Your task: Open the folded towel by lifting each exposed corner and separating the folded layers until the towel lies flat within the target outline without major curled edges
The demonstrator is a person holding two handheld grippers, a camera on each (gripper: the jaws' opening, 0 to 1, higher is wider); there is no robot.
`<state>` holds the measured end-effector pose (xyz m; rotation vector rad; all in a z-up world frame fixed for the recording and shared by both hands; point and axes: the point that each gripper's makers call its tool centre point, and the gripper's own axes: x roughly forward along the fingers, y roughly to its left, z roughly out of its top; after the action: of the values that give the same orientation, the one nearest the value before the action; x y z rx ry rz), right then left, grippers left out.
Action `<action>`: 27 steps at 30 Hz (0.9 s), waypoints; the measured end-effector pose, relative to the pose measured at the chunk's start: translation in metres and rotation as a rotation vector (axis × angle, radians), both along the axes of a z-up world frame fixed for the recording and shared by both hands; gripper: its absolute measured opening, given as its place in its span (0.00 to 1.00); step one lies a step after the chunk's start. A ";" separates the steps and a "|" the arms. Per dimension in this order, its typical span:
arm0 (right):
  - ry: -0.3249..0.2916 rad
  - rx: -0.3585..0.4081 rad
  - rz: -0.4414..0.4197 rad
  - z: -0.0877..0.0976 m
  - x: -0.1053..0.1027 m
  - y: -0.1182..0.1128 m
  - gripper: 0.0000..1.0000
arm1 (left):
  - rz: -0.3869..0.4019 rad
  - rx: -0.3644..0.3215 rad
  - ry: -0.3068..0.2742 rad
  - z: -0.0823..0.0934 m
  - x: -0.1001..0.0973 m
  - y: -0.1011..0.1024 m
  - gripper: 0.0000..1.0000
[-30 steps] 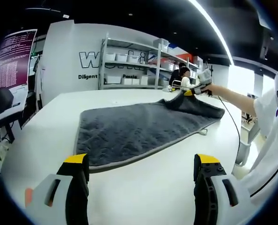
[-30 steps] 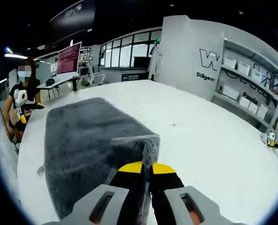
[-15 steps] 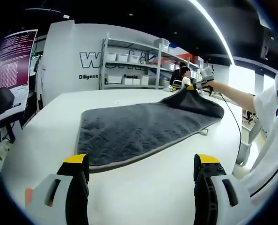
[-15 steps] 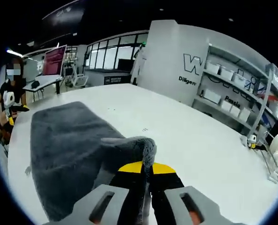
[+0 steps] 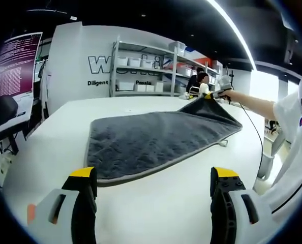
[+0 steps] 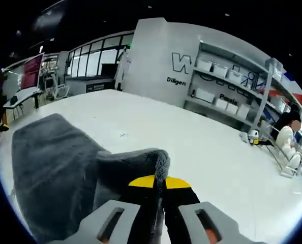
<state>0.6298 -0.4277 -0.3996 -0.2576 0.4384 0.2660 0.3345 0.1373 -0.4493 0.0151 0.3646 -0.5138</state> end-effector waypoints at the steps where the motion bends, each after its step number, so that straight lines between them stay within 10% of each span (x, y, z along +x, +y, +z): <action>1: 0.003 -0.001 -0.025 -0.004 0.002 -0.006 0.00 | 0.001 0.001 0.001 0.000 0.000 0.000 0.91; 21: 0.040 -0.156 -0.271 -0.070 0.029 -0.066 0.03 | 0.020 0.043 0.035 0.004 -0.005 -0.007 0.91; 27: 0.062 -0.015 -0.333 -0.073 0.014 -0.071 0.25 | 0.026 0.044 0.024 0.006 -0.002 -0.011 0.91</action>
<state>0.6438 -0.4990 -0.4722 -0.1879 0.5366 -0.0555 0.3326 0.1261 -0.4431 0.0464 0.3993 -0.4803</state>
